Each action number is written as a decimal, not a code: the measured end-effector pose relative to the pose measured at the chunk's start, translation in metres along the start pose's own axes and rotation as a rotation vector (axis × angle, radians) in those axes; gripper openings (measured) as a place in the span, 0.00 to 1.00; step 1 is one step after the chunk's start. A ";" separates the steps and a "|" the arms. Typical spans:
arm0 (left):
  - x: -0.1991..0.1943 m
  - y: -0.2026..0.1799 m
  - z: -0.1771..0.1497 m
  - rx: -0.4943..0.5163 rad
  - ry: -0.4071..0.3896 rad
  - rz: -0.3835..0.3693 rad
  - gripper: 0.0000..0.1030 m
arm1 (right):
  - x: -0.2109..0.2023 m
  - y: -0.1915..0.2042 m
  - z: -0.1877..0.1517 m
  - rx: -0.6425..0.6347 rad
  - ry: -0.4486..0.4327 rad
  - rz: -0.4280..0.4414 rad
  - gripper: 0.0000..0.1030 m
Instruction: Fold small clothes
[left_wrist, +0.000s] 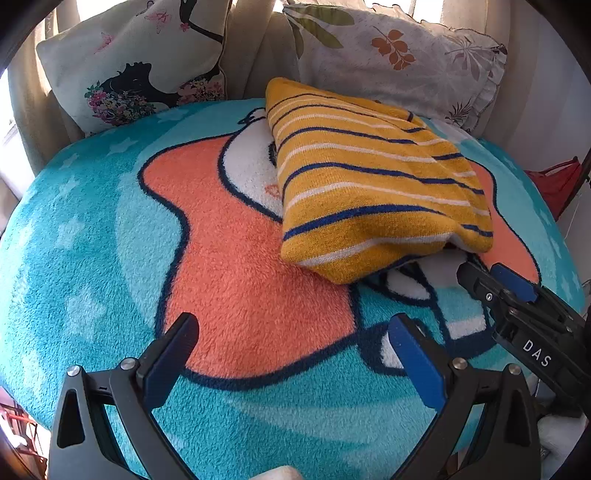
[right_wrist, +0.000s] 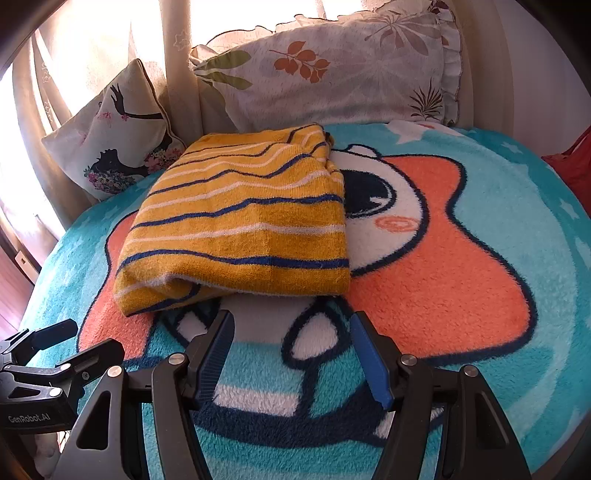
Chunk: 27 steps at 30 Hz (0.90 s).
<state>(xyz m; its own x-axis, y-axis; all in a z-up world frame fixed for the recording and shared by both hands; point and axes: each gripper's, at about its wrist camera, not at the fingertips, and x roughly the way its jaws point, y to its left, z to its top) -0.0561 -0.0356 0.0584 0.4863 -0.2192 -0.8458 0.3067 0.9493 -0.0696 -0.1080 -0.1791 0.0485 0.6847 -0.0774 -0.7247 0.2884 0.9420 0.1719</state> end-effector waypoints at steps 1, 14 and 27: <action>0.000 0.000 0.000 0.001 0.001 0.000 0.99 | 0.000 0.000 0.000 0.000 0.001 -0.001 0.68; 0.005 0.002 -0.002 0.001 0.013 -0.005 0.99 | 0.003 -0.003 0.000 0.008 0.012 -0.008 0.68; 0.005 0.003 -0.004 0.001 0.016 -0.005 0.99 | 0.003 -0.001 -0.002 0.006 0.013 -0.010 0.69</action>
<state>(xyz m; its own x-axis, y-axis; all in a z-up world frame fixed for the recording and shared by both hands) -0.0563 -0.0333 0.0518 0.4712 -0.2206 -0.8540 0.3103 0.9478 -0.0736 -0.1075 -0.1796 0.0446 0.6732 -0.0829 -0.7348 0.2992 0.9393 0.1681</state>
